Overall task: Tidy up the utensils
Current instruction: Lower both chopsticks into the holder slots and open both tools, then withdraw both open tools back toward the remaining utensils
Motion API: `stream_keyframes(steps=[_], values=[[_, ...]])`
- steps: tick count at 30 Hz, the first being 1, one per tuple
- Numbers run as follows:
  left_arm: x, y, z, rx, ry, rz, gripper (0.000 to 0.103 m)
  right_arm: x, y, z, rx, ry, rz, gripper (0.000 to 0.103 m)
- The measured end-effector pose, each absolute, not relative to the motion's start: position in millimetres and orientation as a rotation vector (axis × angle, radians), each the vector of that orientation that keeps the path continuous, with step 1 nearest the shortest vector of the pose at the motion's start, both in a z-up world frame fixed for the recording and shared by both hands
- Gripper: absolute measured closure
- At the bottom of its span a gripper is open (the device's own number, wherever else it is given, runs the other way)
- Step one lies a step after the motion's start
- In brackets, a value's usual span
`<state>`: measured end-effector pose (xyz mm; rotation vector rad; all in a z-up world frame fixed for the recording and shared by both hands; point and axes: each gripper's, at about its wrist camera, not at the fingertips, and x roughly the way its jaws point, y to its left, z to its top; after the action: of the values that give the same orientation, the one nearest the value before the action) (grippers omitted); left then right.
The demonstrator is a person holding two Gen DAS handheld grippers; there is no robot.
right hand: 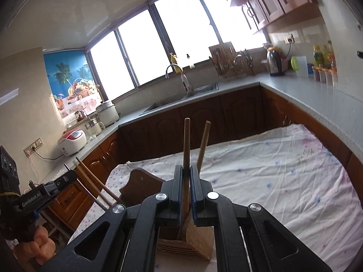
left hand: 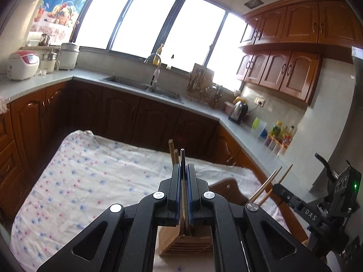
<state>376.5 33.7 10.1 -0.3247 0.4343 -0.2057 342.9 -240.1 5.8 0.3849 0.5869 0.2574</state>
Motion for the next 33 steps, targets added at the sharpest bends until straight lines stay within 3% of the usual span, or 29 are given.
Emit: stream_keyframes(steps=[14, 20, 22, 23, 26, 27, 30, 32, 33], values=[[380, 30, 12, -0.300, 0.473, -0.212, 0.100, 347, -244, 4, 0.404, 0.613, 0.263, 0.096], [380, 29, 14, -0.299, 0.491, -0.211, 0.096, 347, -247, 4, 0.424, 0.618, 0.272, 0.090], [380, 31, 15, -0.306, 0.504, -0.200, 0.086, 345, -248, 6, 0.427, 0.615, 0.267, 0.080], [380, 33, 15, -0.311, 0.506, -0.194, 0.079, 344, -250, 6, 0.431, 0.612, 0.267, 0.067], [374, 35, 16, -0.317, 0.504, -0.186, 0.071, 340, -253, 8, 0.439, 0.605, 0.260, 0.055], [372, 36, 16, -0.315, 0.509, -0.180, 0.068, 338, -255, 9, 0.445, 0.605, 0.258, 0.045], [362, 37, 16, -0.311, 0.511, -0.166, 0.049, 329, -259, 11, 0.459, 0.594, 0.255, 0.018], [353, 38, 17, -0.302, 0.511, -0.138, 0.025, 322, -262, 12, 0.465, 0.591, 0.256, 0.011], [346, 39, 17, -0.299, 0.505, -0.127, 0.024, 318, -264, 12, 0.471, 0.594, 0.261, 0.009]])
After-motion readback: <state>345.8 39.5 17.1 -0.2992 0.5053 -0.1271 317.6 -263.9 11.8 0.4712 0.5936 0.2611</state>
